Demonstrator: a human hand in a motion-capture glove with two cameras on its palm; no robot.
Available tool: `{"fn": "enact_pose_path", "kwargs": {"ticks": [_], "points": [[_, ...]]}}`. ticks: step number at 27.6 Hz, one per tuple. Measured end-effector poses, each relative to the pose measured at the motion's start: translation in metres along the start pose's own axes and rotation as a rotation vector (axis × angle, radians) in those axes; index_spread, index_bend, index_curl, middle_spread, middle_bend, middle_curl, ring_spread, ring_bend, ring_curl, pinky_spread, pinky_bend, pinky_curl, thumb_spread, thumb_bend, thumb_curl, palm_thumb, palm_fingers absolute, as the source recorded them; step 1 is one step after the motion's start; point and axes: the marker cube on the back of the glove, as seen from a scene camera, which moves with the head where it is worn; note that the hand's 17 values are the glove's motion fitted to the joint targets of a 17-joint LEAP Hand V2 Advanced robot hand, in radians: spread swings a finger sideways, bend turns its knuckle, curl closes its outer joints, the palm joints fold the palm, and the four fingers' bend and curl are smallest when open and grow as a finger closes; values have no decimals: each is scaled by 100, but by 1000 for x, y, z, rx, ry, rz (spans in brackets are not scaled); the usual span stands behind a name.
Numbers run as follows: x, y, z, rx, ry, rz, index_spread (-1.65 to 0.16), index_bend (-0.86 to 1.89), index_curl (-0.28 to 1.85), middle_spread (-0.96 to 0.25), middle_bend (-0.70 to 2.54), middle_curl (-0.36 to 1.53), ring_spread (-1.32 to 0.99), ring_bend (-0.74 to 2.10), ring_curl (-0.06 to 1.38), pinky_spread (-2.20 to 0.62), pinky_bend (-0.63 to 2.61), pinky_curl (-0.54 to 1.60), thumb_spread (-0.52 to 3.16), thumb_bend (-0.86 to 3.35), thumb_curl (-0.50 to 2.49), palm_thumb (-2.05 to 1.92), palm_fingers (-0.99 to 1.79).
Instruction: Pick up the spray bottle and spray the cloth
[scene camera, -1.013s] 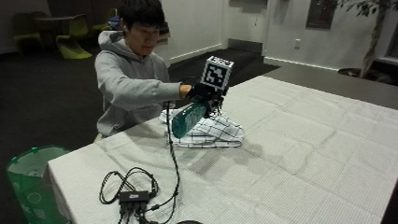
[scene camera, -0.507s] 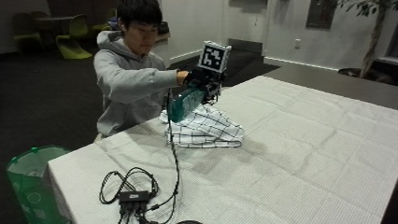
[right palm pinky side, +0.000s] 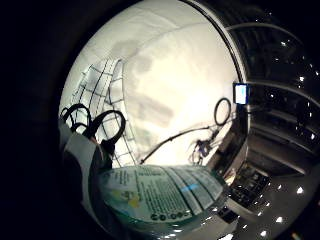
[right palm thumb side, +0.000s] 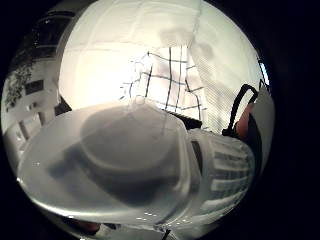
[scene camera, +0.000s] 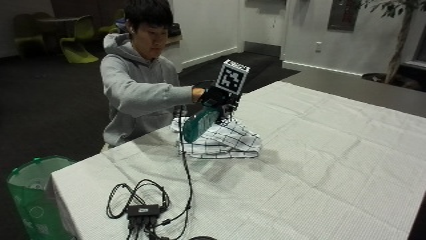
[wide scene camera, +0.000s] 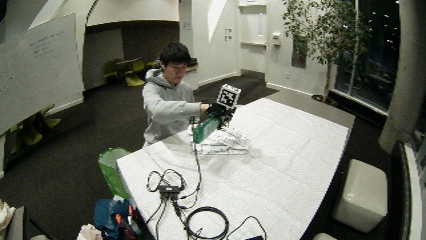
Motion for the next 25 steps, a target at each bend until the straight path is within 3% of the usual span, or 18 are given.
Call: {"fn": "enact_pose_path", "kwargs": {"ticks": [6, 15, 19, 25], "points": [[-30, 6, -14, 77, -154, -110, -19, 52, 55, -13, 69, 53, -20, 71, 48, -29, 41, 41, 16, -4, 75, 95, 141], [-115, 24, -75, 409, -842, -364, -18, 50, 55, -13, 69, 53, -19, 71, 48, -29, 41, 41, 16, -3, 76, 95, 141], [-145, 16, -84, 605, -1178, -368, -18, 50, 55, -13, 69, 53, -19, 71, 48, -28, 41, 41, 16, -3, 76, 95, 141], [-172, -6, -72, 868, -1364, -287, -18, 48, 55, -12, 69, 53, -18, 72, 48, -28, 41, 42, 17, -3, 76, 96, 140]]}}
